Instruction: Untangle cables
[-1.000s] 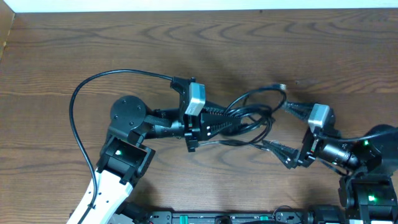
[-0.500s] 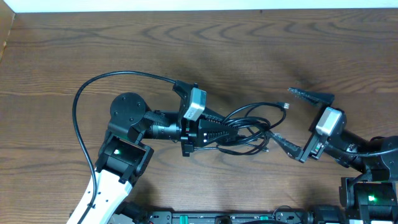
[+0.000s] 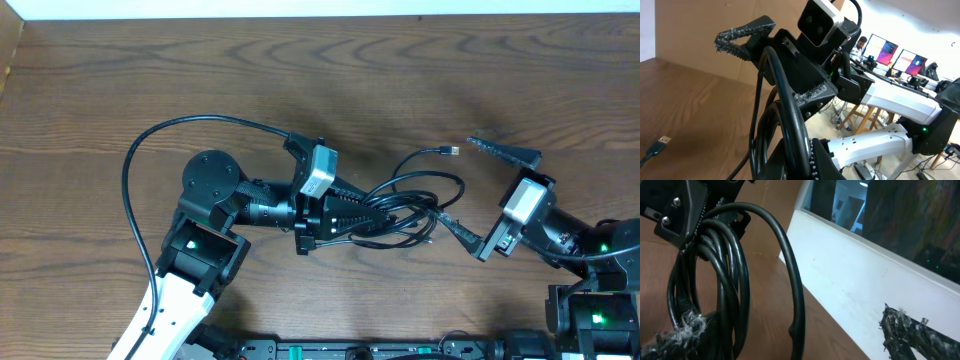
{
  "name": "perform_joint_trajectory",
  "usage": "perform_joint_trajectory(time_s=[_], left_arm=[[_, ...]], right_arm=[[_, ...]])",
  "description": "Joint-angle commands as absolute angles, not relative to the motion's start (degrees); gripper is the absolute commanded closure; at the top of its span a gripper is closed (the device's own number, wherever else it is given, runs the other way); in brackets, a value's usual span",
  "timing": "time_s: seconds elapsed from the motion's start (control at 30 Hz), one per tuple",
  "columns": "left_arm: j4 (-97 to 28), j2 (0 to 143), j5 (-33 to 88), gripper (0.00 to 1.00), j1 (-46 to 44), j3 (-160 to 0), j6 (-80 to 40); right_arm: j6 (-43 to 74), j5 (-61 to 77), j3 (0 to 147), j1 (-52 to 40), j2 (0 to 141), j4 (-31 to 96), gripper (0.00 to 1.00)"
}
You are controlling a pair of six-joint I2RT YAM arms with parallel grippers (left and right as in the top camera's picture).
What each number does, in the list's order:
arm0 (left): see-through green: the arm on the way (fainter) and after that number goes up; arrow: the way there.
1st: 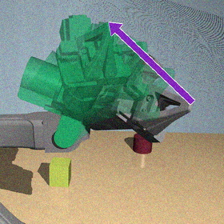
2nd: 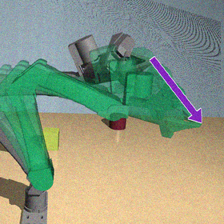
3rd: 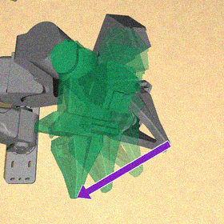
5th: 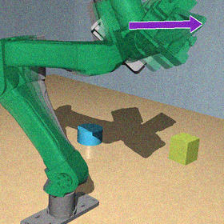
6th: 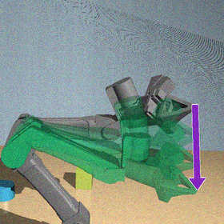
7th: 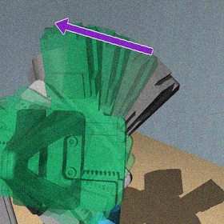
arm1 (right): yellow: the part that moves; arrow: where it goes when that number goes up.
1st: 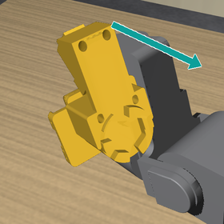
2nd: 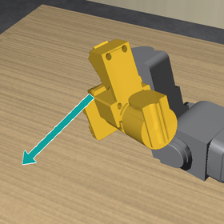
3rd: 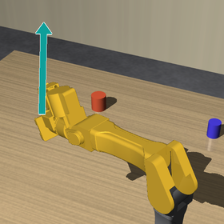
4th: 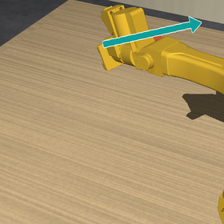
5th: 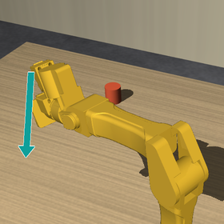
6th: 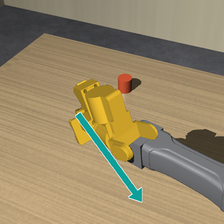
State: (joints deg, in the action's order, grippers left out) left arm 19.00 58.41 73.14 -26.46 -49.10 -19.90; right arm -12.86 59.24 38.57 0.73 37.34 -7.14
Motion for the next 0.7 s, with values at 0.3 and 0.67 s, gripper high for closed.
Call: perform_joint_trajectory(time_s=[0.3,0.67], left_arm=[[18.26,60.62,72.73,0.93,-23.38,-50.81,-20.03],[20.53,60.55,74.46,0.93,-25.96,-50.81,-20.03]], right_arm=[[-14.44,57.3,38.61,0.78,37.1,-7.33,0.03],[-14.44,57.3,38.61,0.78,37.12,-7.22,0.02]])
